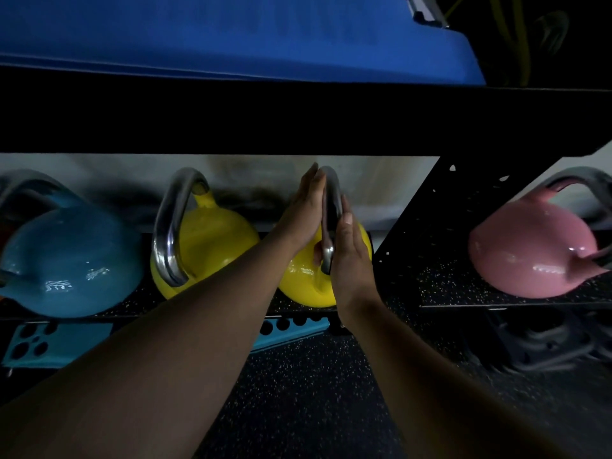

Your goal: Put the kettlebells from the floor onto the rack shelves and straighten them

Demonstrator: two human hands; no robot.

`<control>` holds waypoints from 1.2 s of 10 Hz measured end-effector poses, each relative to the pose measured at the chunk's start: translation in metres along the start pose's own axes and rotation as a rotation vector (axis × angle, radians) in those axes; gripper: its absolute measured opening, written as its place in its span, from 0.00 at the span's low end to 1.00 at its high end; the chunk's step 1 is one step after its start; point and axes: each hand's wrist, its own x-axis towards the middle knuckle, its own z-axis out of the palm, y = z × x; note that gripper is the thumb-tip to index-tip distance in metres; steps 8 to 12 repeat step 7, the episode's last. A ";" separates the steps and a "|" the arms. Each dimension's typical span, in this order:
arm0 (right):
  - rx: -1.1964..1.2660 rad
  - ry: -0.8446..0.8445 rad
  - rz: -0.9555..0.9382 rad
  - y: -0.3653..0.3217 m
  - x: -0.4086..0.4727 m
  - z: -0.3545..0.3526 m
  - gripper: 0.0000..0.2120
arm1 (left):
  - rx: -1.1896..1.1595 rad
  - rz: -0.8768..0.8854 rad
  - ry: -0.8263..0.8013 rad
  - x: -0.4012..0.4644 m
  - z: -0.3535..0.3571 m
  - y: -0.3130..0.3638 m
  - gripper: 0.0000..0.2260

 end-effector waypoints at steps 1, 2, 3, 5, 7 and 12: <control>-0.003 -0.023 -0.019 0.001 0.001 -0.003 0.21 | 0.020 0.017 0.011 -0.001 -0.001 0.001 0.24; -0.012 -0.031 -0.023 0.002 0.003 -0.004 0.21 | 0.020 0.011 0.025 0.000 0.000 0.001 0.24; -0.032 -0.037 -0.044 0.002 0.002 -0.005 0.21 | 0.062 -0.036 0.023 -0.002 0.001 0.002 0.25; -0.133 -0.107 -0.031 0.000 0.008 -0.017 0.22 | 0.172 -0.038 0.037 -0.002 -0.004 0.014 0.24; -0.379 -0.177 -0.004 -0.022 0.021 -0.037 0.21 | 0.457 -0.049 0.183 -0.009 -0.008 0.033 0.24; -0.379 -0.177 -0.004 -0.022 0.021 -0.037 0.21 | 0.457 -0.049 0.183 -0.009 -0.008 0.033 0.24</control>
